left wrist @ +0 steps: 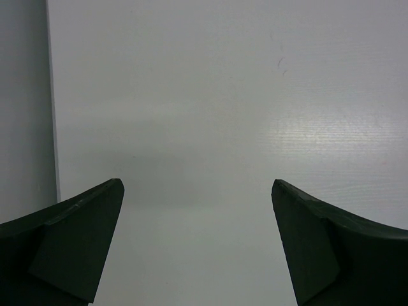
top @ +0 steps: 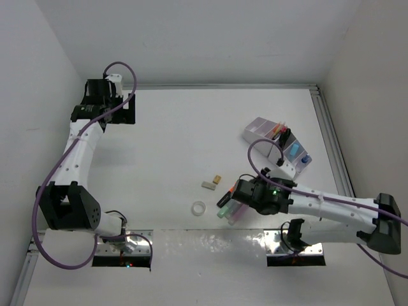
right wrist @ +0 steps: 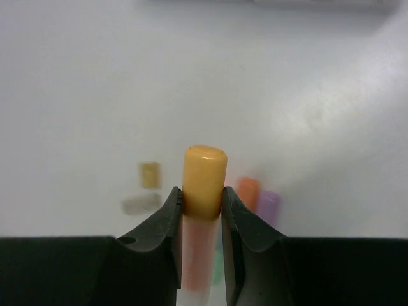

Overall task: Sort the stationery into containers
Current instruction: Pick up the pen from the corner of the board, then place the pen in the storage box.

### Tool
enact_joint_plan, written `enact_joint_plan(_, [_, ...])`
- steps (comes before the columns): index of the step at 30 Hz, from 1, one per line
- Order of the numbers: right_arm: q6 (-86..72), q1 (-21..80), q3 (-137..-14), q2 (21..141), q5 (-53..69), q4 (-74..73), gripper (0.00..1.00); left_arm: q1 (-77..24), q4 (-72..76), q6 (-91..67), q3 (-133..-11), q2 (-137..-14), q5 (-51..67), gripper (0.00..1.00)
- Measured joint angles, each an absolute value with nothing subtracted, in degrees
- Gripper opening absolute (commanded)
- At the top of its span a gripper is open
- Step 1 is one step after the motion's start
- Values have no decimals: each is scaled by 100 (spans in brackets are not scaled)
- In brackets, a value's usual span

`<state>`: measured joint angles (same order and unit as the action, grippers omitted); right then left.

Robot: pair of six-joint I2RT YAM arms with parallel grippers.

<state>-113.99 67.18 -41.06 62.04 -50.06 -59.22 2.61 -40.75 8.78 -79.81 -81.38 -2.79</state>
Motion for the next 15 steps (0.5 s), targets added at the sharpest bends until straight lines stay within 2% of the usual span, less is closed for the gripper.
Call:
enact_joint_plan(3, [-10768, 6608, -4991, 6167, -5883, -6025, 0, 301, -4101, 878, -8027, -8138, -285, 100])
enact_joint_plan(6, [-9299, 6045, -5347, 6012, -6523, -5468, 0, 355, -4125, 880, -8055, -8138, -301, 100])
enact_joint_plan(11, [-6377, 3927, -4912, 5393, -6469, -3420, 0, 471, -4209, 884, -8103, -8136, -357, 100])
enact_joint_plan(15, [-4982, 2521, -4652, 5395, -5865, -2545, 0, 541, -4261, 899, -8228, -8143, -408, 100])
